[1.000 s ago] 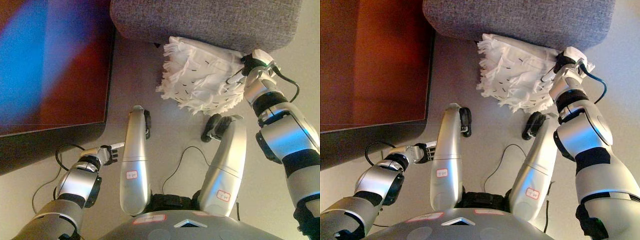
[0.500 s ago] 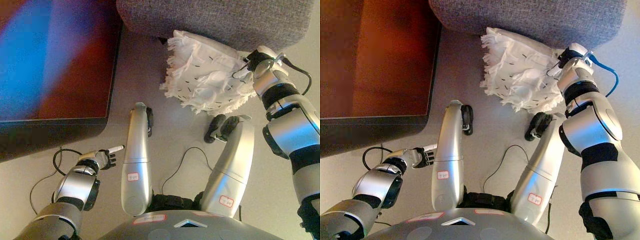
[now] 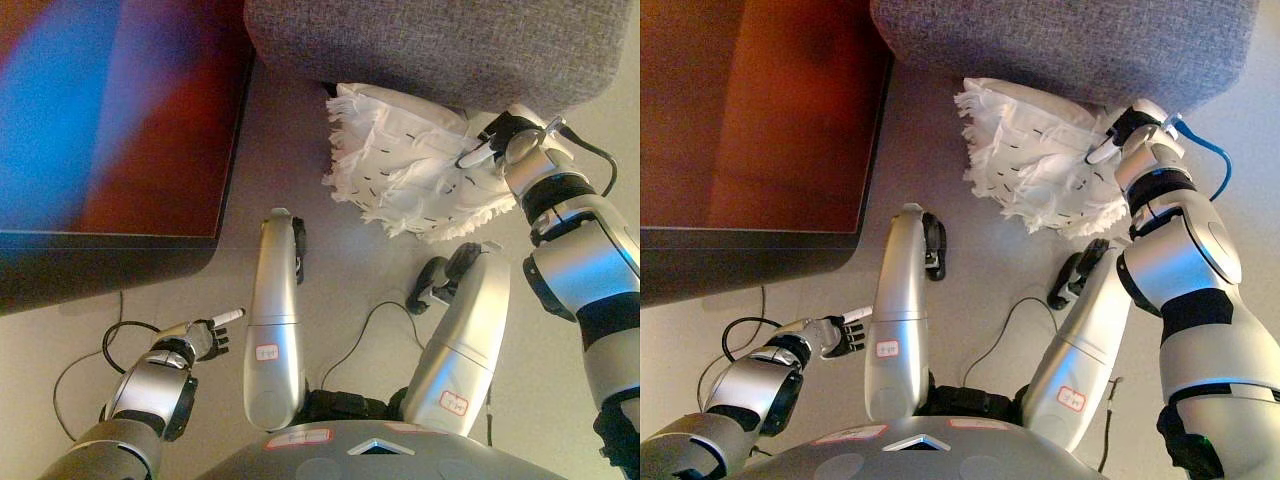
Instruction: Pick up the pillow and put it on the sofa.
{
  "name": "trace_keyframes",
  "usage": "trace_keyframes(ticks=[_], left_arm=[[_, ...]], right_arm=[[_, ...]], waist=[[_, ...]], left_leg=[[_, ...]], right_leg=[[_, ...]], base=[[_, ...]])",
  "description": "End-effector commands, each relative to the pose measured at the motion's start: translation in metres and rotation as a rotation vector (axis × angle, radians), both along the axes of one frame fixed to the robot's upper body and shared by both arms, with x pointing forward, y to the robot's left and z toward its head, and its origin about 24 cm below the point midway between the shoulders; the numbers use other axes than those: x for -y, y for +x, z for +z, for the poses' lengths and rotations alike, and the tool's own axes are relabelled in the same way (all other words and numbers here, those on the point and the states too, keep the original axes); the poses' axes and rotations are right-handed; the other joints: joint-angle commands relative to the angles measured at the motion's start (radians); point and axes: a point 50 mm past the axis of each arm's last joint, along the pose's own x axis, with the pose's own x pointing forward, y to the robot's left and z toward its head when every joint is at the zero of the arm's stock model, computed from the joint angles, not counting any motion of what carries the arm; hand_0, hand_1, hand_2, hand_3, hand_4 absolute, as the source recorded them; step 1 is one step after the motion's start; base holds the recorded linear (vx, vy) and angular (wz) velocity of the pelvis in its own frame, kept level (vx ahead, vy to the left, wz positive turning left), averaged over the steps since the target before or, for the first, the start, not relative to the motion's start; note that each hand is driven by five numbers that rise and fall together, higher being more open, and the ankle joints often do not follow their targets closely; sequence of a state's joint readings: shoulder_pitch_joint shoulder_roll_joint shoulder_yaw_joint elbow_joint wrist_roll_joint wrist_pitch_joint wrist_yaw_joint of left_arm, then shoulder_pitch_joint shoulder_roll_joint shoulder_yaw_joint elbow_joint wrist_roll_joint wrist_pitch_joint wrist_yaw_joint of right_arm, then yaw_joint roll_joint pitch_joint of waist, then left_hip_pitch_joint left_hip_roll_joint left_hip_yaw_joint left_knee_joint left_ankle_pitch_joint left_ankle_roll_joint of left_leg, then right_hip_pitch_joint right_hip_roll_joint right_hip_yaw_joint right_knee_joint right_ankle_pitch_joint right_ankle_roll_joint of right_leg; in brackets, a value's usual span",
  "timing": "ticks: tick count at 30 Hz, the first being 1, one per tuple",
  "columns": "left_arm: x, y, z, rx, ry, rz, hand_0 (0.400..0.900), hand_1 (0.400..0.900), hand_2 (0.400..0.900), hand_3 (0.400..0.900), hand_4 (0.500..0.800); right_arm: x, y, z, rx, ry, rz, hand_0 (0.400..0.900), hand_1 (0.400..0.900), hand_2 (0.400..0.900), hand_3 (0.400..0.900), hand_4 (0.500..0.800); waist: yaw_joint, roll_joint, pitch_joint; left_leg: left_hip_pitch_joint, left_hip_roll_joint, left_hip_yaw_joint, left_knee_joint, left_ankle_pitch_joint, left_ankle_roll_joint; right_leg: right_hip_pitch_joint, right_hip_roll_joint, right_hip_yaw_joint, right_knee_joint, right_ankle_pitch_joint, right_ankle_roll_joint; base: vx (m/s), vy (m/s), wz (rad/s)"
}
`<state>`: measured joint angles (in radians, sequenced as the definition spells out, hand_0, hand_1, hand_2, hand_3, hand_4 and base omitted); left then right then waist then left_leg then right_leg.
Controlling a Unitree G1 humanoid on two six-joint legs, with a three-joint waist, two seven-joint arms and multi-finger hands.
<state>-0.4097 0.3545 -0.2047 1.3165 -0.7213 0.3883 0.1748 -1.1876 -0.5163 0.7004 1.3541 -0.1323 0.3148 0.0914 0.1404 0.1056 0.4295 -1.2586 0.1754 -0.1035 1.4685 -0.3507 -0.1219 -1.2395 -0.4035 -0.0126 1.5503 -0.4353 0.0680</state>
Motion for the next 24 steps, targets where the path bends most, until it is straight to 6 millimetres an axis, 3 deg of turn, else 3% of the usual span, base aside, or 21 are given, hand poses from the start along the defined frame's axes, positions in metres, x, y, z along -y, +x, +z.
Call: trace_keyframes(ticks=[1, 9, 16, 17, 24], left_arm=[[-0.023, -0.02, -0.003, -0.05, 0.077, 0.013, 0.9, 0.9, 0.9, 0.9, 0.8], [-0.02, -0.025, -0.007, -0.025, 0.07, -0.012, 0.9, 0.9, 0.9, 0.9, 0.8], [-0.026, -0.028, -0.005, -0.032, 0.084, -0.053, 0.9, 0.9, 0.9, 0.9, 0.8], [-0.028, -0.028, -0.005, -0.034, 0.09, -0.059, 0.9, 0.9, 0.9, 0.9, 0.8], [-0.032, -0.03, -0.004, -0.05, 0.101, -0.07, 0.9, 0.9, 0.9, 0.9, 0.8]], right_arm=[[0.004, 0.006, 0.026, 0.114, -0.003, 0.047, 0.4, 0.4, 0.4, 0.4, 0.5], [0.0, 0.005, 0.023, 0.157, 0.05, 0.173, 0.4, 0.4, 0.4, 0.4, 0.5], [0.003, -0.004, 0.018, 0.207, 0.037, 0.274, 0.4, 0.4, 0.4, 0.4, 0.5], [0.003, -0.006, 0.016, 0.204, 0.039, 0.289, 0.4, 0.4, 0.4, 0.4, 0.5], [0.003, -0.018, 0.01, 0.192, 0.083, 0.369, 0.4, 0.4, 0.4, 0.4, 0.5]], waist=[[0.012, -0.005, 0.041], [-0.006, -0.026, 0.018], [-0.023, -0.059, -0.032], [-0.023, -0.07, -0.053], [-0.034, -0.114, -0.115]], left_leg=[[0.154, 0.036, 0.013, -0.129, 0.012, 0.051], [0.378, 0.072, 0.064, -0.421, 0.099, 0.028], [0.624, 0.067, 0.112, -0.685, 0.178, 0.021], [0.661, 0.062, 0.121, -0.743, 0.22, 0.026], [0.859, 0.072, 0.145, -0.884, 0.253, 0.015]], right_leg=[[0.124, -0.013, -0.003, -0.165, 0.081, -0.01], [0.328, 0.014, -0.043, -0.426, 0.167, 0.002], [0.561, 0.01, -0.106, -0.655, 0.228, 0.007], [0.604, 0.008, -0.128, -0.715, 0.263, 0.002], [0.826, 0.009, -0.184, -0.878, 0.303, 0.026]], base=[[0.02, 0.001, -0.1], [0.01, 0.007, -0.11], [0.04, 0.009, -0.05], [0.03, -0.001, -0.03], [0.11, -0.028, -0.01]])
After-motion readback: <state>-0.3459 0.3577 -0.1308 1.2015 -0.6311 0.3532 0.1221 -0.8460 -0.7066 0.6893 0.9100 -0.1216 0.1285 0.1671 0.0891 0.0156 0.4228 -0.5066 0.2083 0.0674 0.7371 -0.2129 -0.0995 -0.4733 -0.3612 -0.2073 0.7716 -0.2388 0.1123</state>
